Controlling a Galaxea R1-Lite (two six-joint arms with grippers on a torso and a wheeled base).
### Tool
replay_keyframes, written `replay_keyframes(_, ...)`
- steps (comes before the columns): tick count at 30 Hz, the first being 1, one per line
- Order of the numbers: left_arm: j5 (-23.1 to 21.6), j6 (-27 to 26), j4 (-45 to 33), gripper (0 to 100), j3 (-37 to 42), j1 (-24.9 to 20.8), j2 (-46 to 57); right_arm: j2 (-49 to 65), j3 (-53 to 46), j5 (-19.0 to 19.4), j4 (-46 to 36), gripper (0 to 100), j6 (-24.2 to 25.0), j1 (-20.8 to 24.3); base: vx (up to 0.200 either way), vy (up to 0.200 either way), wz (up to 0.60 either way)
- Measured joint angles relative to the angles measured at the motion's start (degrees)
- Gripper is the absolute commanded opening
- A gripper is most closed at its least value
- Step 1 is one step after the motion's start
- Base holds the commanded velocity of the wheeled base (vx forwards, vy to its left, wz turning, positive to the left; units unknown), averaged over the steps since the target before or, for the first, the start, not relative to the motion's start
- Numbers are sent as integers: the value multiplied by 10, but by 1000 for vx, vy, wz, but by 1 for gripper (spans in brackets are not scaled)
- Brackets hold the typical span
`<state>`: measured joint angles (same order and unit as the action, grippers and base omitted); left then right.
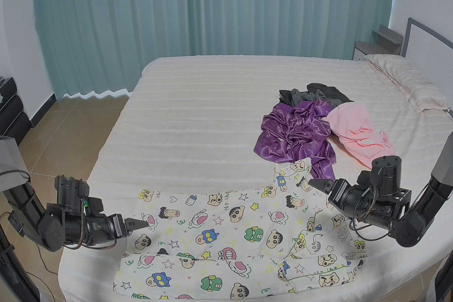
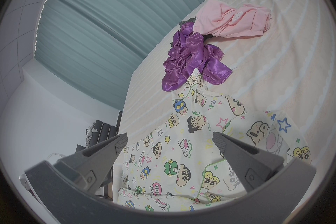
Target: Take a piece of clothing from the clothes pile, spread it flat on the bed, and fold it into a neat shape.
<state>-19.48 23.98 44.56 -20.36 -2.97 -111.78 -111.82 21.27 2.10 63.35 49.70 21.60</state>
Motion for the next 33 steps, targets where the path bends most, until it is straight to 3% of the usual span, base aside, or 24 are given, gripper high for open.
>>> replay_keyframes(6,33,0,-28,100,-113,1,-49,0,0,0,0,100,0,0,0,0,0)
replay_keyframes(17,48,-36,-65,100,-311,2,-207,-2,1,0,-2,100,-6,4,0,0,0)
replay_keyframes(31,47,-51,-62,100,-344,0,-272,-15,19,1,-9,100,-20,3,0,0,0)
replay_keyframes(32,46,-51,-62,0,-344,0,-273,-16,24,2,-13,100,-22,0,0,0,0)
replay_keyframes(33,45,-51,-62,0,-344,-1,-273,-16,27,2,-17,100,-24,-2,0,0,0)
